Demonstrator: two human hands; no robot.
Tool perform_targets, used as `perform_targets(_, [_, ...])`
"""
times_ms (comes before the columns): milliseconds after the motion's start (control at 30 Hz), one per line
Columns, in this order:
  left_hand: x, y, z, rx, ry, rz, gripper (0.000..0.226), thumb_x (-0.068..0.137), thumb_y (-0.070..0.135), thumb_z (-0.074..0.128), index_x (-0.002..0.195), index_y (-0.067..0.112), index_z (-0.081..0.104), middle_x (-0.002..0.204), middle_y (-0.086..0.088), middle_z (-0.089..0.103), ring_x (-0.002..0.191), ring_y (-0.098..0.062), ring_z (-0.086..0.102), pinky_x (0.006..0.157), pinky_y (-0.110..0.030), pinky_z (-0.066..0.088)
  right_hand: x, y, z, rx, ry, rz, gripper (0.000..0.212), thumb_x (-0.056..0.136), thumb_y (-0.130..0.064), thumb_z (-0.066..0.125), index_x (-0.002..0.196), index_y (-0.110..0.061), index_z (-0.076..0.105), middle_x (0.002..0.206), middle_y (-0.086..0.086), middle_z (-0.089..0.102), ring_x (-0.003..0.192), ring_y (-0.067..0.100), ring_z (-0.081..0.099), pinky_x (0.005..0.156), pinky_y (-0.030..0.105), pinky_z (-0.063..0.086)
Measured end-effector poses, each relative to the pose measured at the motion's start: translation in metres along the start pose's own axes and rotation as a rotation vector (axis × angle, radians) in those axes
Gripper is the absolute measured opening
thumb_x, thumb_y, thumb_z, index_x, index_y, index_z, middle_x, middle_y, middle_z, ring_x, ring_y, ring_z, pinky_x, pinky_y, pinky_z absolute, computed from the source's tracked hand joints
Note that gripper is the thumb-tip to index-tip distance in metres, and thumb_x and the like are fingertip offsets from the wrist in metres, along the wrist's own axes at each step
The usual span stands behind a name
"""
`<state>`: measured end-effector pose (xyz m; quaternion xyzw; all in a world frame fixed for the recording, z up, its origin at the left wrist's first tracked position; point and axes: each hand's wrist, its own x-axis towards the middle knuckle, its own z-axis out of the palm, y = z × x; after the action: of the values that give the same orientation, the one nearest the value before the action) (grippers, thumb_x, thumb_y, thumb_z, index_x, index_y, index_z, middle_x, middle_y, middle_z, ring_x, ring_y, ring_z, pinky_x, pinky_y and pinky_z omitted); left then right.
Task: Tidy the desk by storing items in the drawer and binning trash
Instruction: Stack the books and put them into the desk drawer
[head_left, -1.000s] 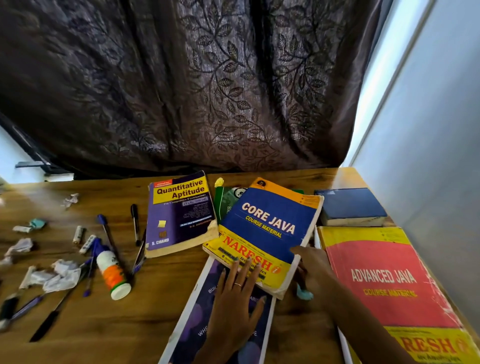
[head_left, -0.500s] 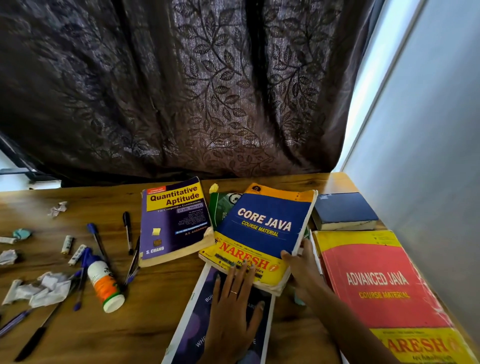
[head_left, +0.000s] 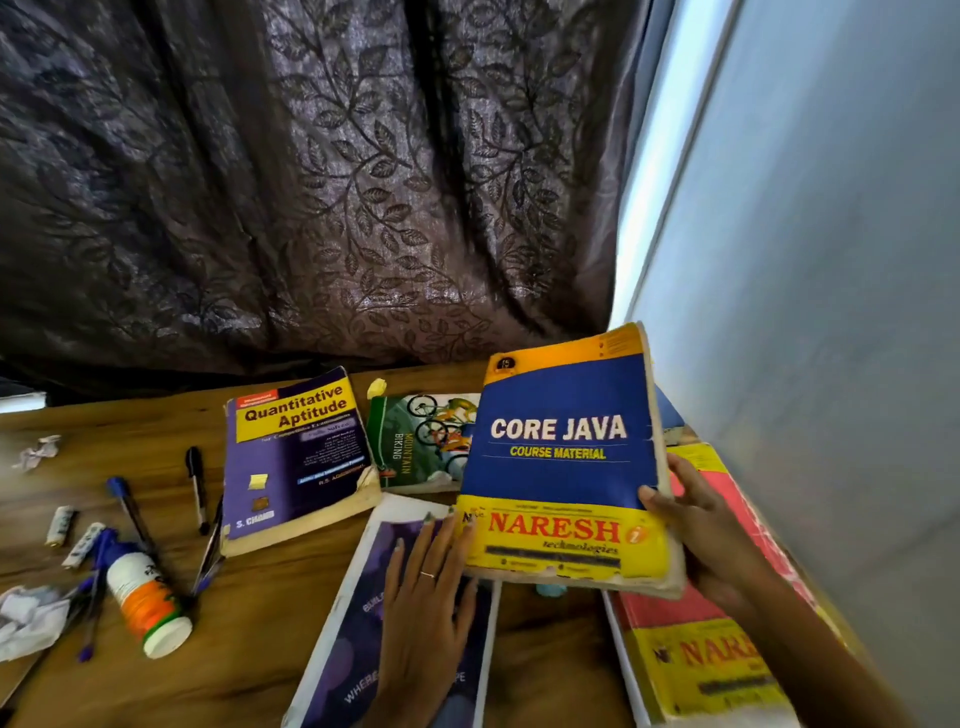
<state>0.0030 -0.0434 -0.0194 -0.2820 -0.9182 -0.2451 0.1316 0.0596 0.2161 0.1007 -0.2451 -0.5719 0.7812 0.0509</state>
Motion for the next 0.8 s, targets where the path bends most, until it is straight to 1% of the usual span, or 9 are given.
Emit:
perform_targets(167, [0.011, 0.033, 0.010, -0.005, -0.039, 0.246, 0.051, 0.087, 0.023, 0.043, 0.137, 0.034, 0.039, 0.142, 0.008, 0.045, 0.128, -0.016, 0.042, 0.108, -0.036, 0.020, -0.033, -0.013, -0.064, -0.052, 0.017, -0.004, 0.079, 0.050, -0.031, 0.088, 0.120, -0.022, 0.054, 0.105, 0.017, 0.070, 0.083, 0.038, 0.069, 0.063, 0.049, 0.057])
perform_targets(267, [0.011, 0.058, 0.024, -0.071, -0.067, 0.369, 0.035, 0.100, 0.032, 0.029, 0.129, 0.030, 0.048, 0.134, 0.006, 0.056, 0.122, -0.017, 0.052, 0.107, -0.036, 0.023, -0.049, -0.014, -0.096, -0.042, 0.080, -0.031, 0.036, 0.078, -0.006, 0.064, 0.109, -0.022, 0.057, 0.090, 0.011, 0.074, 0.069, 0.030, 0.071, 0.053, 0.041, 0.058])
perform_targets(333, [0.010, 0.075, 0.033, -0.091, -0.142, 0.423, 0.038, 0.101, 0.037, 0.022, 0.129, 0.031, 0.048, 0.134, 0.007, 0.057, 0.121, -0.015, 0.053, 0.108, -0.035, 0.023, -0.058, -0.014, -0.116, -0.065, 0.129, -0.013, 0.034, 0.087, 0.003, 0.050, 0.108, -0.023, 0.057, 0.086, 0.007, 0.074, 0.065, 0.026, 0.070, 0.051, 0.037, 0.057])
perform_targets(433, [0.003, 0.100, 0.038, -0.154, -0.253, 0.425, 0.039, 0.098, 0.039, 0.031, 0.132, 0.032, 0.050, 0.139, 0.010, 0.051, 0.125, -0.011, 0.050, 0.107, -0.036, 0.026, -0.062, -0.012, -0.142, -0.072, 0.167, 0.031, 0.038, 0.087, 0.004, 0.049, 0.117, -0.019, 0.054, 0.091, 0.007, 0.074, 0.069, 0.027, 0.071, 0.052, 0.038, 0.058])
perform_targets(500, [-0.002, 0.113, 0.041, -0.203, -0.291, 0.414, 0.045, 0.092, 0.041, 0.041, 0.136, 0.031, 0.046, 0.143, 0.011, 0.045, 0.129, -0.010, 0.045, 0.110, -0.036, 0.028, -0.063, -0.014, -0.154, -0.072, 0.145, 0.046, 0.043, 0.081, -0.003, 0.063, 0.119, -0.018, 0.052, 0.093, 0.007, 0.074, 0.072, 0.028, 0.071, 0.052, 0.037, 0.057])
perform_targets(600, [-0.006, 0.123, 0.046, -0.165, -0.347, 0.383, 0.055, 0.090, 0.052, 0.037, 0.141, 0.031, 0.037, 0.147, 0.011, 0.040, 0.132, -0.011, 0.041, 0.109, -0.036, 0.036, -0.056, -0.014, -0.164, -0.177, 0.093, 0.074, 0.077, 0.043, -0.028, 0.092, 0.109, -0.015, 0.056, 0.087, 0.002, 0.075, 0.070, 0.022, 0.071, 0.051, 0.032, 0.056])
perform_targets(633, [-0.006, 0.125, 0.047, -0.152, -0.371, 0.364, 0.057, 0.092, 0.055, 0.032, 0.143, 0.030, 0.033, 0.147, 0.010, 0.040, 0.132, -0.011, 0.041, 0.108, -0.034, 0.037, -0.051, -0.012, -0.165, -0.204, 0.081, 0.072, 0.063, 0.052, -0.022, 0.089, 0.105, -0.014, 0.057, 0.082, -0.001, 0.075, 0.067, 0.018, 0.071, 0.051, 0.030, 0.056])
perform_targets(700, [-0.004, 0.128, 0.049, -0.125, -0.413, 0.320, 0.061, 0.094, 0.058, 0.019, 0.148, 0.028, 0.022, 0.145, 0.009, 0.043, 0.130, -0.011, 0.041, 0.103, -0.035, 0.042, -0.038, -0.008, -0.168, -0.255, 0.133, 0.067, 0.030, 0.082, 0.003, 0.061, 0.105, -0.015, 0.056, 0.077, -0.005, 0.074, 0.064, 0.014, 0.069, 0.054, 0.028, 0.057])
perform_targets(800, [-0.007, 0.130, 0.053, -0.106, -0.429, 0.262, 0.066, 0.095, 0.059, 0.014, 0.150, 0.024, 0.010, 0.144, 0.006, 0.044, 0.131, -0.012, 0.036, 0.096, -0.039, 0.045, -0.019, 0.002, -0.173, -0.576, 0.179, 0.027, 0.039, 0.086, 0.010, 0.052, 0.114, -0.017, 0.055, 0.103, 0.007, 0.071, 0.084, 0.022, 0.067, 0.076, 0.041, 0.055])
